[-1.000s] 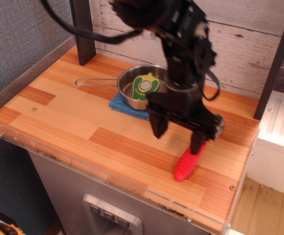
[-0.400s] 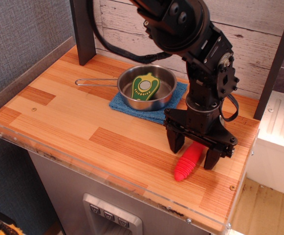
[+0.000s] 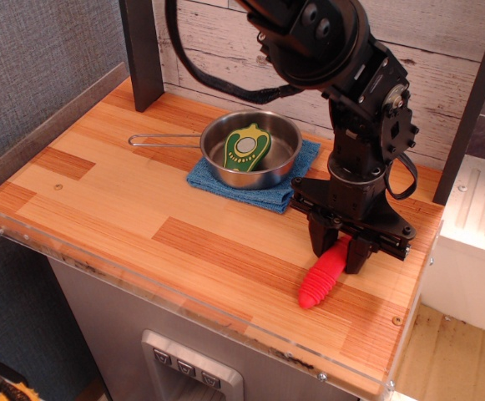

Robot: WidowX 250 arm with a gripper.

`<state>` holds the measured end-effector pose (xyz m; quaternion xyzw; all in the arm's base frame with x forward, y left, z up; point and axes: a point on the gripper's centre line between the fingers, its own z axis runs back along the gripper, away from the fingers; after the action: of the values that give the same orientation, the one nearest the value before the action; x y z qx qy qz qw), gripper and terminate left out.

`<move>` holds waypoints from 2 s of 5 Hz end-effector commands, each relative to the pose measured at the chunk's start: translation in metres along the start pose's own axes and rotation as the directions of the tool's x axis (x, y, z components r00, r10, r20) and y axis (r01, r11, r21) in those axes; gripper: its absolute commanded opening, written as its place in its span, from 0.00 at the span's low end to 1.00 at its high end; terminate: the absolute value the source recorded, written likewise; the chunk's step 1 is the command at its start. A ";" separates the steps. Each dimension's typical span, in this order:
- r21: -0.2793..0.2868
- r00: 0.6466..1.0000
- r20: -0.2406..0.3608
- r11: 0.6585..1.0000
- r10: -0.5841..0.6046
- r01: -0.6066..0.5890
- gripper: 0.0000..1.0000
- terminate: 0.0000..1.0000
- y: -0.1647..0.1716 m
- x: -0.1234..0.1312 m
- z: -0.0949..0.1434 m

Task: PICK UP THE SPOON AND PUT ON THE ANOTHER SIDE OF THE TABLE

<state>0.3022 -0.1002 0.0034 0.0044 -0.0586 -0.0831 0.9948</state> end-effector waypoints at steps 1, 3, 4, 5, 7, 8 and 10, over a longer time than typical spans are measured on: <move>-0.023 0.996 0.069 0.998 -0.058 0.060 0.00 0.00 0.001 0.005 0.039; -0.039 0.993 0.115 0.999 -0.010 0.014 0.00 0.00 0.081 -0.016 0.131; 0.021 0.998 0.055 1.000 -0.011 0.010 0.00 0.00 0.126 -0.030 0.132; 0.025 0.999 0.008 0.999 -0.031 0.031 0.00 0.00 0.175 -0.039 0.117; 0.084 1.000 -0.030 0.996 0.004 -0.001 0.00 0.00 0.274 -0.057 0.090; 0.103 0.998 -0.055 0.995 0.020 -0.015 0.00 0.00 0.323 -0.066 0.084; 0.081 0.995 -0.083 0.996 0.055 -0.048 0.00 0.00 0.318 -0.070 0.053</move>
<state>0.2788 0.2218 0.0393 0.0344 -0.0083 -0.0521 0.9980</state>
